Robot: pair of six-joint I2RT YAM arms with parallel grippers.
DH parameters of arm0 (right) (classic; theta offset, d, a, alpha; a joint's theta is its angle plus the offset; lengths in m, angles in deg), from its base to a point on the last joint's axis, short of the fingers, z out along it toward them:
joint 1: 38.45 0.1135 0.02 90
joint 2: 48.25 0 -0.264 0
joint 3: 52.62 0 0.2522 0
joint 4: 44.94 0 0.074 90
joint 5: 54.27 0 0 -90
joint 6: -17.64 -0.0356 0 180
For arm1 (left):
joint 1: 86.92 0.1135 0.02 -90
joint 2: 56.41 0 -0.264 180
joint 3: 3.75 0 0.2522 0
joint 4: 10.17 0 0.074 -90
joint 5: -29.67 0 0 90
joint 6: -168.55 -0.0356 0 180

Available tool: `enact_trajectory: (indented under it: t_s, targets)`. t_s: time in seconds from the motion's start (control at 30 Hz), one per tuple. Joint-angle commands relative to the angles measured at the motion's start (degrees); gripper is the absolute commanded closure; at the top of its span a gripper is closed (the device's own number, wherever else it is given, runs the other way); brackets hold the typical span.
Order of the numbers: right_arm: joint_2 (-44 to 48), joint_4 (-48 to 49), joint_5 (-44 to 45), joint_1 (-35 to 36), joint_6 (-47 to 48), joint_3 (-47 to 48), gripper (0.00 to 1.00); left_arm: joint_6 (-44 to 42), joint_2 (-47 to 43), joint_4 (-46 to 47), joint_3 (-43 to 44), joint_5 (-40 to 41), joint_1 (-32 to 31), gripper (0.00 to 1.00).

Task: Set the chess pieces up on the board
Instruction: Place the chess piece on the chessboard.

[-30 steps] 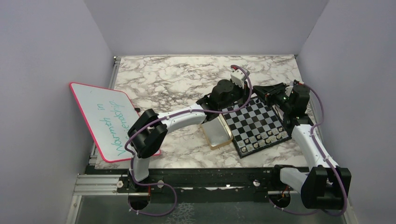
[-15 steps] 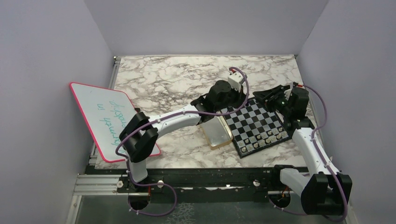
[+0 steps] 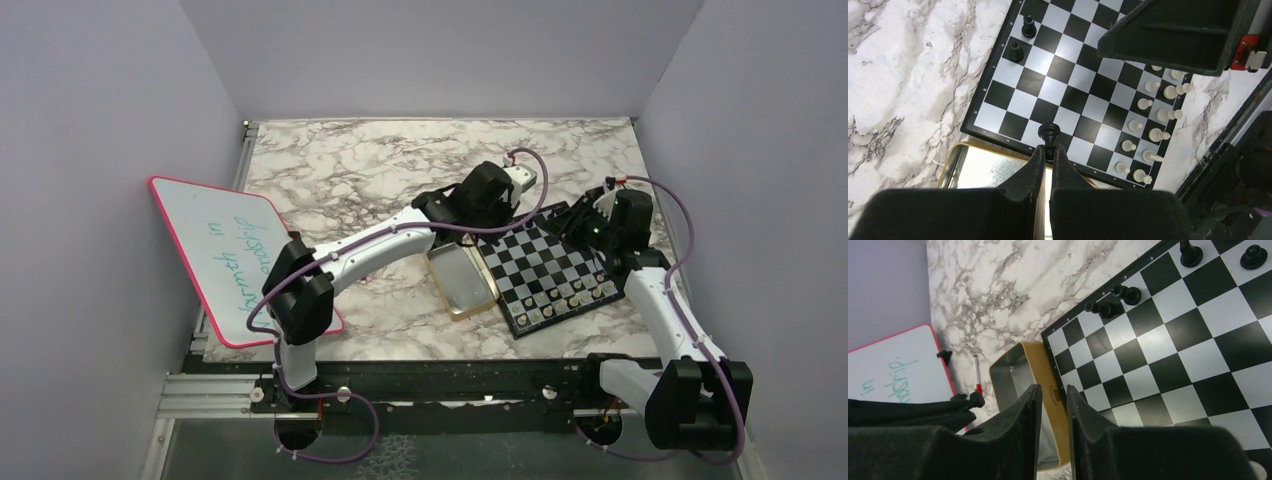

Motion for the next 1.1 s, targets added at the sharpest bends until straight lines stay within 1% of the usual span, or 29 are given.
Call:
enact_trajectory:
  t_s: [0.0, 0.13, 0.5, 0.67, 1.07]
  targets:
    - [1.01, -4.04, -0.56, 0.22, 7.03, 0.45, 0.71, -4.26, 6.52, -14.91, 8.42, -2.90, -0.25, 1.00]
    - [2.30, -4.01, -0.11, 0.20, 7.44, -0.98, 0.71, -6.24, 13.12, -20.56, 14.88, -3.25, -0.25, 1.00]
    - [4.28, -6.33, 2.56, 0.21, 9.29, -0.17, 0.70, -8.87, 25.21, -26.43, 27.22, -1.41, 0.34, 0.99]
    - [5.47, -6.02, 3.22, 0.21, 8.97, -0.97, 0.69, -9.46, 27.34, -28.13, 28.85, 0.22, 0.36, 0.94]
    - [6.54, -6.02, 3.90, 0.20, 8.08, -0.92, 0.69, -10.30, 29.62, -29.29, 30.55, 3.99, 0.44, 0.88]
